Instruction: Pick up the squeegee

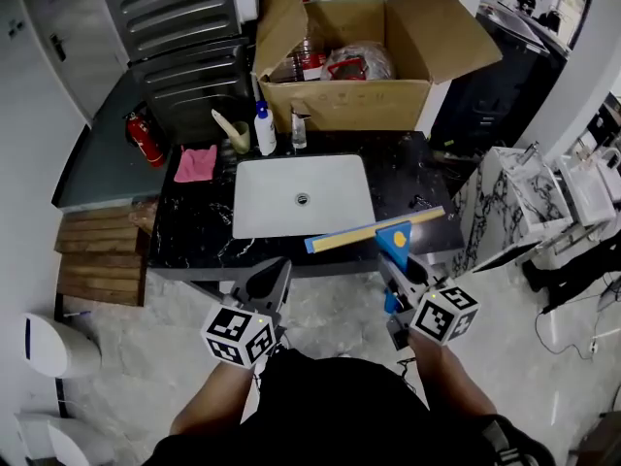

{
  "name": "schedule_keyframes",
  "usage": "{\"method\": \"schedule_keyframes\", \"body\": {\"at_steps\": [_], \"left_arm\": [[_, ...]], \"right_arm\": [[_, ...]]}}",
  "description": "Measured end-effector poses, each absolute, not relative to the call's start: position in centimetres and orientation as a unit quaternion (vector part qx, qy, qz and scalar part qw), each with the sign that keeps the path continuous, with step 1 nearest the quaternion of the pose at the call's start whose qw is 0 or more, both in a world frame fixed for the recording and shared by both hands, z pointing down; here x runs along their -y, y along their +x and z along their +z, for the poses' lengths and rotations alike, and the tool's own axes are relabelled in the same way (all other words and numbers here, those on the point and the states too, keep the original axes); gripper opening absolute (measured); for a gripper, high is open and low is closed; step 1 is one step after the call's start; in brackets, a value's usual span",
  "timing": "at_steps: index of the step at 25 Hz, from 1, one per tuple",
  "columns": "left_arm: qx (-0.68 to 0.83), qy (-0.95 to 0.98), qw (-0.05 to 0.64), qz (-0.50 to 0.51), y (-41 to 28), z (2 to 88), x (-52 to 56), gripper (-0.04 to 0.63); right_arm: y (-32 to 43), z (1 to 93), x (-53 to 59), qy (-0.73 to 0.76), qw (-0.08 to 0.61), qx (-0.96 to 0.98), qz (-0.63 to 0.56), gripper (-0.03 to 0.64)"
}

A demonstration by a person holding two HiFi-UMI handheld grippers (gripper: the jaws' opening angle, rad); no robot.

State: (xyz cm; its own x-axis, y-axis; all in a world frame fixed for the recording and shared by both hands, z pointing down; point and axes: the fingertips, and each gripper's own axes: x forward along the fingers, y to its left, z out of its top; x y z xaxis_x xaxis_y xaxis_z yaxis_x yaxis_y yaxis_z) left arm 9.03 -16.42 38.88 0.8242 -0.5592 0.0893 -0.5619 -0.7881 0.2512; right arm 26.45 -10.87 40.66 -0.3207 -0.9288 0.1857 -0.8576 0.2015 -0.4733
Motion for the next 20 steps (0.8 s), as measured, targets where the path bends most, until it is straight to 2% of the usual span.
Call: {"method": "schedule_keyframes", "body": {"at_steps": [10, 17, 20], "left_arm": [[0.330, 0.937, 0.114, 0.021, 10.8, 39.0, 10.9, 0.017], [0.331, 0.935, 0.125, 0.029, 11.5, 39.7, 9.4, 0.016], [0.317, 0.940, 0.118, 0.030, 12.0, 39.1, 9.7, 0.017]], "right_arm": [[30.0, 42.5, 5.9, -0.571, 0.063, -0.775, -0.263, 0.117], [30.4, 42.7, 4.8, -0.558, 0.072, -0.780, -0.272, 0.117], [29.9, 43.1, 4.7, -0.559, 0.056, -0.780, -0.276, 0.117]]}}
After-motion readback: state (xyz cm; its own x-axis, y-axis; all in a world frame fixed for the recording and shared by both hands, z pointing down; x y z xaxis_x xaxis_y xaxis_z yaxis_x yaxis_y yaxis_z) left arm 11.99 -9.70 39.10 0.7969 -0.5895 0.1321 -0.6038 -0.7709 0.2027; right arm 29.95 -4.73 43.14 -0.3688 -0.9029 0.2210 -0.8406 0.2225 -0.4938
